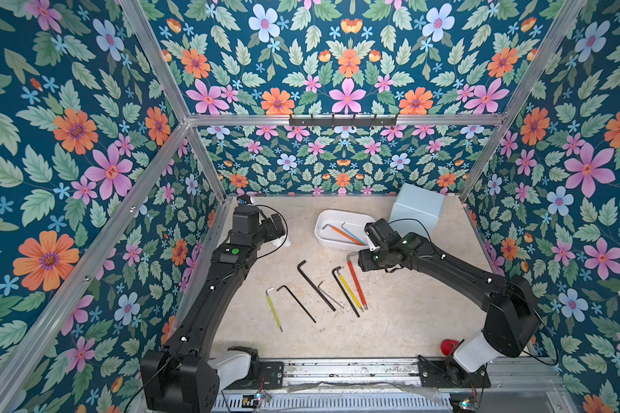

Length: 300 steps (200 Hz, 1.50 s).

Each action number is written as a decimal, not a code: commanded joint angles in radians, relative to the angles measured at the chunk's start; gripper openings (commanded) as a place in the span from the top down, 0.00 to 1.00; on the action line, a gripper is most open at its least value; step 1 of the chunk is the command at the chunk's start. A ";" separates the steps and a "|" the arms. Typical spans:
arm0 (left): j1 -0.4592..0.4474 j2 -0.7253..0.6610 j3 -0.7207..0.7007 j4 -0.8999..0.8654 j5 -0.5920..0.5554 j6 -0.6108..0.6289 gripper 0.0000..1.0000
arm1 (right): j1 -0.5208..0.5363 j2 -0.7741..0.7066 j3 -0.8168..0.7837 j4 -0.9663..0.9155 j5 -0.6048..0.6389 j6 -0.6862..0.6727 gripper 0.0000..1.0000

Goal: Put the hex key on the desktop into the storage box
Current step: Pick up the Allen key from the center of the board.

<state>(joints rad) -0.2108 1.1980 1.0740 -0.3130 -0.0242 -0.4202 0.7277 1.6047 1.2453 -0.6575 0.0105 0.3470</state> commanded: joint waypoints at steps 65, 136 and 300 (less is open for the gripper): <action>-0.112 0.084 0.082 0.038 -0.023 -0.033 0.01 | 0.030 0.197 0.045 -0.007 0.023 0.126 0.39; -0.114 0.068 0.085 0.020 -0.042 -0.023 0.01 | 0.062 0.365 0.132 -0.023 0.032 0.115 0.44; -0.115 0.066 0.095 0.017 -0.048 0.006 0.01 | 0.091 0.296 0.088 -0.018 0.012 0.009 1.00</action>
<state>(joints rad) -0.3271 1.2655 1.1637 -0.3084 -0.0608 -0.4335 0.8169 1.9450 1.3293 -0.6624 0.0319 0.4156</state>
